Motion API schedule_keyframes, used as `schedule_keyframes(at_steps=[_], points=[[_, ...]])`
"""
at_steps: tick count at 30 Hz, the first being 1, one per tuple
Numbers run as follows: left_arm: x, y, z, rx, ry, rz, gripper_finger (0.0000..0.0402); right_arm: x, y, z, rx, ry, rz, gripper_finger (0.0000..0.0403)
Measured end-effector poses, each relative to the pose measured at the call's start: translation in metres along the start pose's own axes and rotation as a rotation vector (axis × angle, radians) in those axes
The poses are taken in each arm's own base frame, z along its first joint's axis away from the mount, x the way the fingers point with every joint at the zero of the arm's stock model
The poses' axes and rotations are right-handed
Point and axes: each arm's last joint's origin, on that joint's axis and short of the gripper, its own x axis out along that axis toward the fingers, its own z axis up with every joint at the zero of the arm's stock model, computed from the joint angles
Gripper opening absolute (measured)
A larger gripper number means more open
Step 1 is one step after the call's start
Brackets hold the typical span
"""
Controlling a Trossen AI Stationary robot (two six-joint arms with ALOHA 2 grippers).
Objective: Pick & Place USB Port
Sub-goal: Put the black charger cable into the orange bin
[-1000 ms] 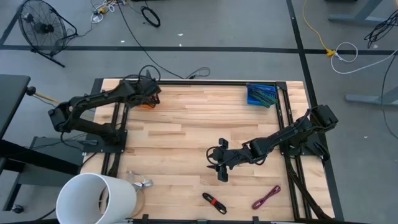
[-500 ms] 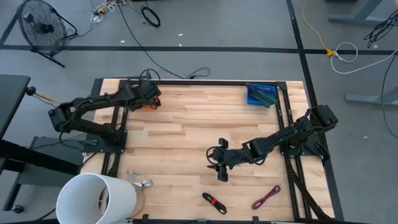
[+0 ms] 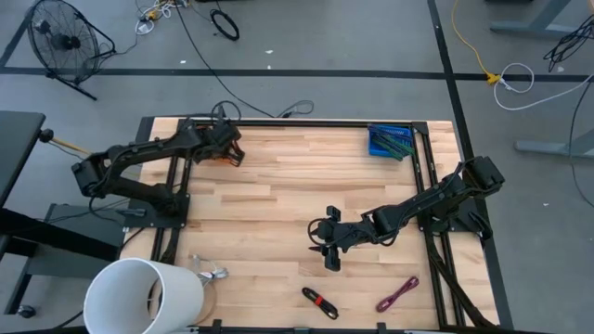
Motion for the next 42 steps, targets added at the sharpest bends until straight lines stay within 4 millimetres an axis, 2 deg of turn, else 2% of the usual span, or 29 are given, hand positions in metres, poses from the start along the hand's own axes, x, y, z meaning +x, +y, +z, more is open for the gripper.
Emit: schedule_keyframes(at_steps=[5,9,16,23,27,32,38,42], points=[[-0.024,-0.022,0.012,0.062,0.045,-0.360,0.0032,0.000,0.000,0.000,0.000,0.001,0.000,0.0212],[-0.042,-0.044,0.004,0.116,0.103,-0.573,0.0029,0.000,-0.001,-0.002,0.003,0.023,-0.008,0.0212],[-0.089,-0.094,-0.041,0.365,0.097,-0.747,0.0023,0.000,-0.002,-0.007,0.076,0.070,-0.012,0.0212],[-0.135,-0.127,-0.086,0.449,-0.044,-0.868,0.0023,-0.004,0.011,-0.014,0.143,0.128,0.069,0.0212],[-0.159,-0.136,-0.105,0.470,-0.145,-0.957,0.0023,-0.009,0.025,-0.022,0.186,0.162,0.092,0.0212],[-0.178,-0.140,-0.119,0.460,-0.265,-0.987,0.0023,-0.011,0.051,-0.040,0.253,0.215,0.128,0.0212],[-0.183,-0.140,-0.124,0.443,-0.342,-0.946,0.0023,0.008,0.082,-0.068,0.316,0.220,0.202,0.0212],[-0.184,-0.140,-0.124,0.432,-0.352,-0.945,0.0023,0.020,0.094,-0.081,0.324,0.220,0.274,0.0212]])
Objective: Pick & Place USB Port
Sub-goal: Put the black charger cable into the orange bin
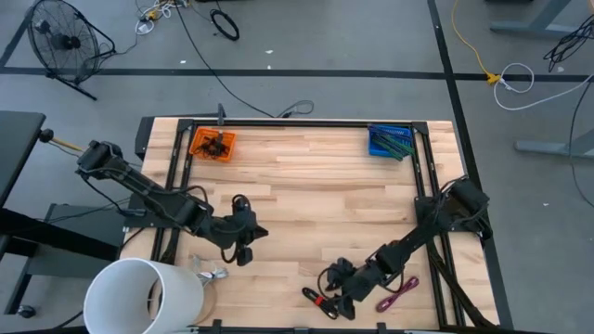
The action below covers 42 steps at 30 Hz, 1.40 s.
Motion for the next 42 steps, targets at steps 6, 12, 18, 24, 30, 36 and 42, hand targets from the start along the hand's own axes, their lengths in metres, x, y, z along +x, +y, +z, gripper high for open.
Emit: schedule_keyframes(at_steps=[6,12,18,24,30,36,42], points=[[0.000,0.000,0.000,-0.002,-0.003,-0.002,0.0023,0.016,0.002,-0.012,0.034,-0.004,0.053,0.0212],[0.000,0.000,0.000,-0.002,-0.003,-0.002,0.0023,0.028,0.008,-0.022,0.037,0.029,0.092,0.0212],[0.000,0.000,0.000,-0.002,-0.003,-0.002,0.0023,0.038,0.011,-0.023,0.020,0.041,0.042,0.0179],[0.000,0.000,0.000,-0.002,-0.004,-0.002,0.0023,0.037,0.011,-0.022,0.008,0.052,0.042,0.0022],[0.000,0.000,0.001,-0.003,-0.009,0.003,0.0023,0.037,0.005,-0.011,-0.018,0.047,0.051,0.0010],[0.000,-0.001,0.006,-0.018,-0.084,0.033,0.0023,0.008,-0.003,0.030,-0.128,-0.063,-0.026,0.0010],[-0.002,-0.007,0.019,0.026,-0.207,-0.012,0.0023,-0.052,-0.003,0.080,-0.235,-0.234,-0.105,0.0010]])
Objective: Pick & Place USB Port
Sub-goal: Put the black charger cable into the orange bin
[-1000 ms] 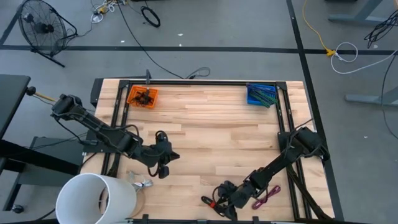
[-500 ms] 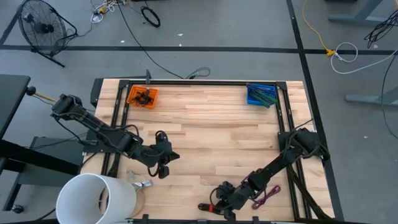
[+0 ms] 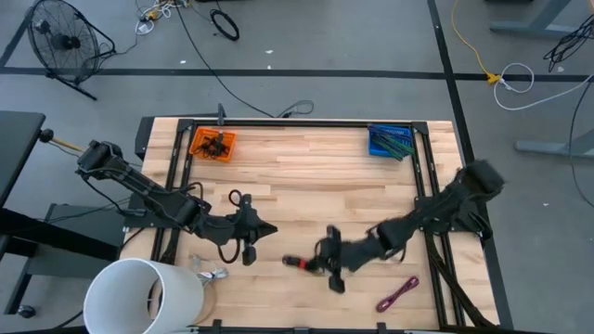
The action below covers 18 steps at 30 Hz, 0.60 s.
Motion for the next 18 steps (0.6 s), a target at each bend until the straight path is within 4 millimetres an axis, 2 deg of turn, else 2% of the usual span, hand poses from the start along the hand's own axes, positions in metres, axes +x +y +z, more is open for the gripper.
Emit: schedule_keyframes(at_steps=[4,10,15,18], points=[[0.000,-0.003,0.007,0.018,-0.069,-0.027,0.0023,-0.038,-0.008,0.035,-0.048,-0.151,-0.034,0.0008],[-0.002,-0.007,0.017,0.062,-0.167,-0.044,0.0023,-0.084,-0.011,0.070,-0.136,-0.391,-0.074,0.0008],[-0.005,-0.010,0.029,0.084,-0.281,-0.069,0.0023,-0.096,-0.007,0.086,-0.203,-0.552,-0.054,0.0006],[-0.007,-0.012,0.037,0.118,-0.356,-0.077,0.0023,-0.097,-0.007,0.089,-0.233,-0.575,-0.033,0.0006]])
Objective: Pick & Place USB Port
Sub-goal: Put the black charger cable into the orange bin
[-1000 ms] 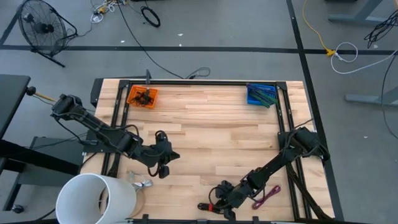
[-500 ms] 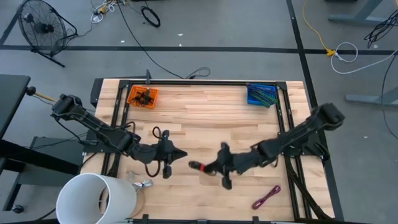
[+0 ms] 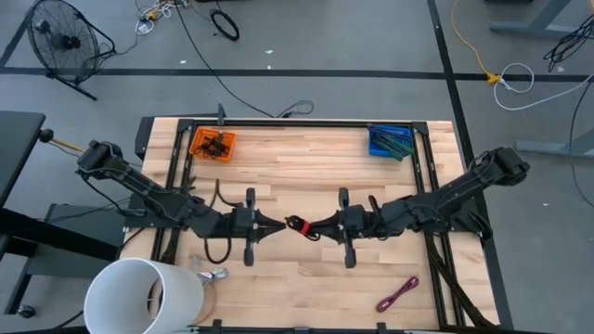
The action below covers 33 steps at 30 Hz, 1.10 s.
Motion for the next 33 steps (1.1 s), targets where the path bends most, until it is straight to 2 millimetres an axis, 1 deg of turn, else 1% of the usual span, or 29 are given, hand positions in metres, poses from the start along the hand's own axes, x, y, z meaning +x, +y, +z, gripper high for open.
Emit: schedule_keyframes(at_steps=[4,6,8,11,16,19,22,26,29,31,33], points=[[0.000,-0.001,0.008,0.048,-0.071,-0.034,0.0026,0.002,-0.004,0.002,0.003,-0.020,-0.012,0.0006],[0.000,-0.001,0.011,0.040,-0.104,-0.040,0.0037,0.002,-0.005,0.004,-0.003,-0.041,-0.015,0.0006],[0.000,-0.001,0.013,0.035,-0.116,-0.038,0.0057,0.003,-0.007,0.005,-0.005,-0.048,-0.020,0.0006],[0.000,0.001,0.014,0.028,-0.129,-0.031,0.0096,0.004,-0.010,0.007,-0.003,-0.060,-0.026,0.0006],[0.003,0.006,0.016,0.011,-0.144,-0.012,0.0163,0.013,-0.014,0.003,0.001,-0.088,-0.001,0.0007],[0.005,0.009,0.017,0.009,-0.151,-0.013,0.0190,0.022,-0.017,-0.004,-0.002,-0.079,-0.013,0.0006],[0.006,0.012,0.019,-0.002,-0.163,-0.019,0.0208,0.031,-0.022,-0.010,-0.002,-0.083,0.001,0.0006],[0.007,0.014,0.021,-0.014,-0.185,-0.012,0.0219,0.037,-0.029,-0.013,0.009,-0.089,0.012,0.0007],[0.007,0.014,0.021,-0.013,-0.183,-0.011,0.0215,0.040,-0.033,-0.016,0.019,-0.079,0.004,0.0007],[0.007,0.014,0.021,-0.014,-0.185,-0.011,0.0199,0.040,-0.034,-0.016,0.024,-0.080,0.019,0.0007],[0.007,0.014,0.021,-0.014,-0.185,-0.010,0.0165,0.040,-0.034,-0.015,0.024,-0.080,0.028,0.0007]])
